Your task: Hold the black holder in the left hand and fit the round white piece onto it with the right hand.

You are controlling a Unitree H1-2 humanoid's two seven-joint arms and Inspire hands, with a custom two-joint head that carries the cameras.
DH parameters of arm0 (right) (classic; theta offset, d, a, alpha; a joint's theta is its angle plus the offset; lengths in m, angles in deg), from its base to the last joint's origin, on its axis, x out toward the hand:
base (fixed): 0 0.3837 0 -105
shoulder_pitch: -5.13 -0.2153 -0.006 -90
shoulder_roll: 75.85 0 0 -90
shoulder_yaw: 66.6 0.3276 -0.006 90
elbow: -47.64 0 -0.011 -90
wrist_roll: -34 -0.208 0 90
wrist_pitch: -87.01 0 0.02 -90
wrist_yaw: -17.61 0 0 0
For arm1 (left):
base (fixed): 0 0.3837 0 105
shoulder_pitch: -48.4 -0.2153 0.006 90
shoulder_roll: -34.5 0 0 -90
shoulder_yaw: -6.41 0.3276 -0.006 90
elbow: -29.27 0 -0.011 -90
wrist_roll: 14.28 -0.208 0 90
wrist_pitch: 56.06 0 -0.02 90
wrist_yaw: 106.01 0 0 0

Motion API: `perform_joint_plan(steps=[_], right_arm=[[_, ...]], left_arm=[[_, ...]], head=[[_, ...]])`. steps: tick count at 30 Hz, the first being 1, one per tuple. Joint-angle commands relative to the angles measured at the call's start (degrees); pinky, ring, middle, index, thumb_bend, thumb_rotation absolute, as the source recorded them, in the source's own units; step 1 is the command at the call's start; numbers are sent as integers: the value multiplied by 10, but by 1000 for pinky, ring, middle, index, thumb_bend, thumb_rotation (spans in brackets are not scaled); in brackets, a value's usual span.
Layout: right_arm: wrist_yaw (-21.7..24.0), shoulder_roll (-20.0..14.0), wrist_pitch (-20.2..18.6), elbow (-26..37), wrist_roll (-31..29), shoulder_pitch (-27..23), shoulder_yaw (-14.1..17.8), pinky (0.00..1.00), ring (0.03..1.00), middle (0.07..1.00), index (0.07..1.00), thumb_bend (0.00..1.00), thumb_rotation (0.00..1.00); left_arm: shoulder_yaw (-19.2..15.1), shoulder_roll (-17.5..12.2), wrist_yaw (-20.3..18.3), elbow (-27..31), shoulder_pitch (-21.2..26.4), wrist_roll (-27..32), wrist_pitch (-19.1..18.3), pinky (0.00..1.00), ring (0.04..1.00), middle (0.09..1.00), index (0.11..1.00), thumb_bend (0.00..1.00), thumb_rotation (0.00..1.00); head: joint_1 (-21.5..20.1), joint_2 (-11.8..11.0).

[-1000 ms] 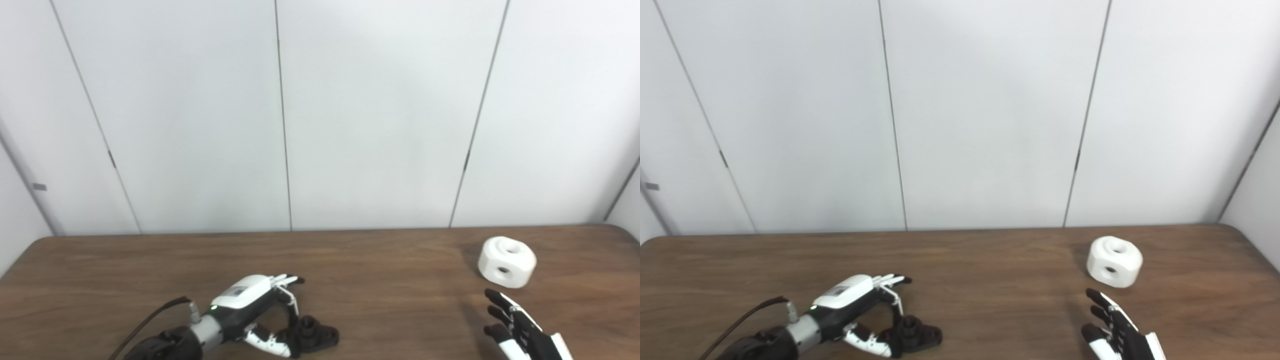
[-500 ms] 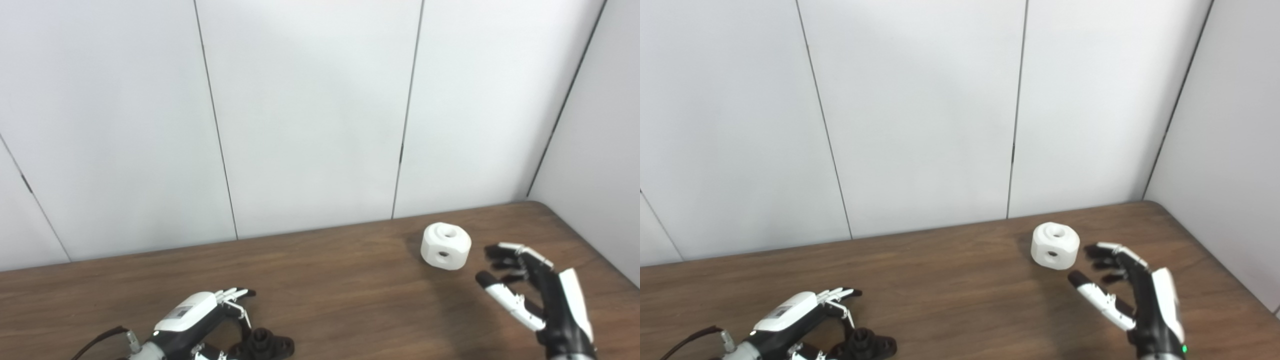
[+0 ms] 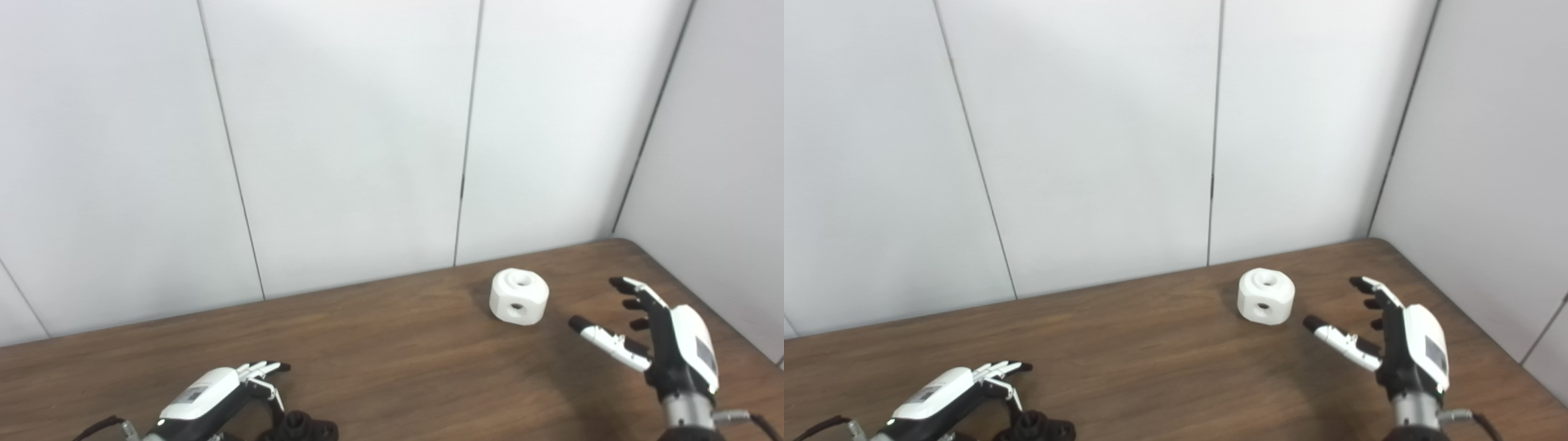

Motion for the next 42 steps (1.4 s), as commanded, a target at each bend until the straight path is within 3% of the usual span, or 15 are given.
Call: perform_joint_plan(steps=[1,7,13,18,24,32,42], right_arm=[[4,-24,-1,-1,-5,-26,1,632,813,885,864,930,706],[25,-58,-9,-57,-22,-61,-8,695,881,926,902,982,697],[56,-93,-23,-116,-33,-100,-33,673,879,927,900,1000,668],[68,-114,-10,-163,-44,-129,-57,682,880,920,895,995,651],[89,-126,-25,-203,-49,-164,-92,713,903,931,894,997,619],[95,-127,0,-269,-58,-205,-131,740,918,939,886,1000,617],[103,-121,14,-305,-58,-237,-181,743,930,939,885,1000,604]], left_arm=[[2,-18,-14,-9,-4,-9,7,1000,969,944,477,515,43],[-3,-18,-14,-13,-6,-7,12,1000,963,940,477,515,42],[-7,-20,-14,-8,-8,-11,15,991,953,931,478,515,44],[-11,-24,-18,-3,-12,-8,13,993,954,930,478,515,44],[-14,-28,-14,-9,-14,-6,24,976,956,926,478,515,43],[-17,-31,-18,-6,-17,-4,26,967,961,927,478,514,43],[-20,-33,-19,3,-22,3,26,955,949,923,477,514,43]], head=[[-4,0],[-18,-10],[-34,-12],[-50,-14],[-66,-21],[-80,-28],[-83,-31]])
